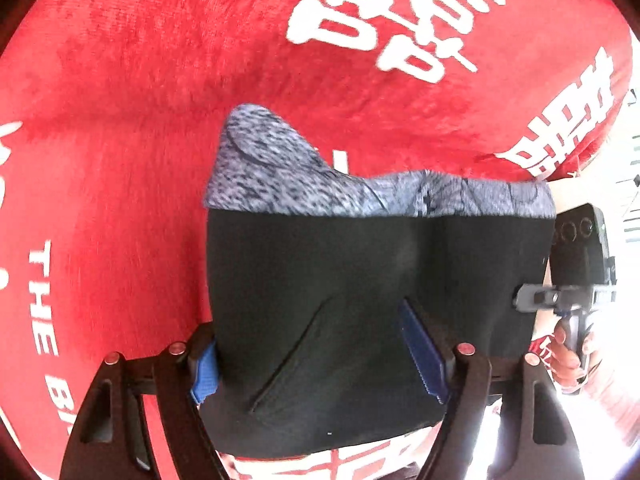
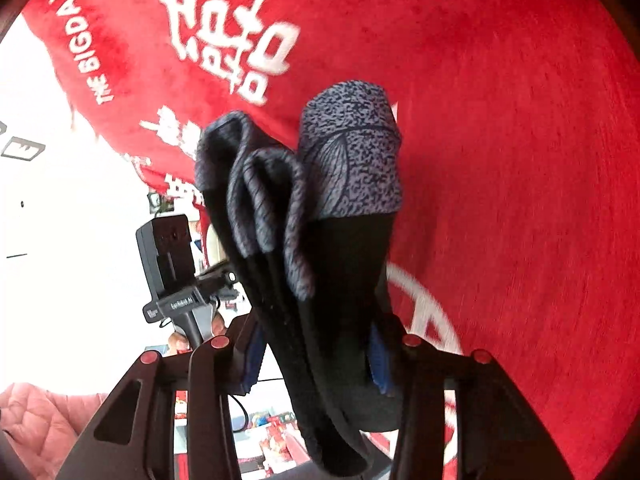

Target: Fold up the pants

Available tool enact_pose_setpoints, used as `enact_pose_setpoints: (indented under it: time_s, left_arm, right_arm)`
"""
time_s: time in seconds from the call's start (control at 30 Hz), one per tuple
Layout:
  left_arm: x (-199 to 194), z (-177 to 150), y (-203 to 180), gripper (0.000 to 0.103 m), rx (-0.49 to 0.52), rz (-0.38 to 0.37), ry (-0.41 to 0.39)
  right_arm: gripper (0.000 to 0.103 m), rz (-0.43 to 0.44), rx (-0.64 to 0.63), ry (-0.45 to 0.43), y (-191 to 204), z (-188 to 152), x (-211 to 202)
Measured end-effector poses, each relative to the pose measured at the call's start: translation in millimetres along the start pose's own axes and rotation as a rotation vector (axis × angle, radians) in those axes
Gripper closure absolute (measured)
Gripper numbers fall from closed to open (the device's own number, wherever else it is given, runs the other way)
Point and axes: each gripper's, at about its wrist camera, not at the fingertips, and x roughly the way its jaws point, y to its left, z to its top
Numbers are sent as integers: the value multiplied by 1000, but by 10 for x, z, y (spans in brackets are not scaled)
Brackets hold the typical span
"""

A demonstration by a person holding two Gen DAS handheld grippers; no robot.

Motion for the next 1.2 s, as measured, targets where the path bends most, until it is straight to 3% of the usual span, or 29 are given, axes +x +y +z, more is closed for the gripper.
enact_pose_setpoints:
  time_s: [0.27, 0.37, 0.43, 0.53, 0.6, 0.63, 0.7, 0.77, 0.83, 0.93, 1.07, 1.13, 1.2]
  left_arm:
    - [-82, -384, -505, 24, -100, 15, -17]
    - [-91, -555, -481, 24, -122, 22, -17]
    - [65, -602, -454, 24, -117, 68, -11]
    - [311, -660, -335, 24, -71, 174, -7]
    - [443, -682, -274, 22, -35, 238, -3]
    - [440, -691, -252, 19, -38, 227, -11]
    - [354, -737, -214, 18, -20, 259, -23]
    - [286, -759, -263, 18, 17, 317, -25]
    - [169, -788, -346, 18, 50, 375, -21]
    - [-1, -855, -486, 18, 61, 376, -45]
    - [9, -941, -655, 17, 58, 400, 12]
    - [106, -997, -704, 17, 48, 411, 80]
    - [150, -1038, -726, 17, 34, 395, 93]
  right_arm:
    - [56, 67, 36, 23, -55, -332, -207]
    - [56, 46, 48, 23, -247, -395, -294]
    - [57, -1, 53, 26, -297, -382, -226]
    - [56, -132, 65, 9, -529, -409, -153]
    - [49, -173, 91, -31, -616, -444, -167]
    - [40, -218, 89, -47, -605, -475, -171]
    - [33, -293, 89, -79, -542, -545, -199]
    - [30, -355, 103, -112, -438, -617, -251]
    - [27, -500, 96, -158, -262, -704, -340]
    - [22, -707, 63, -240, 86, -829, -445]
    - [18, -783, -8, -336, 586, -1036, -438]
    - [2, -817, -48, -345, 799, -1101, -293]
    - [0, -845, -83, -343, 929, -1163, -136]
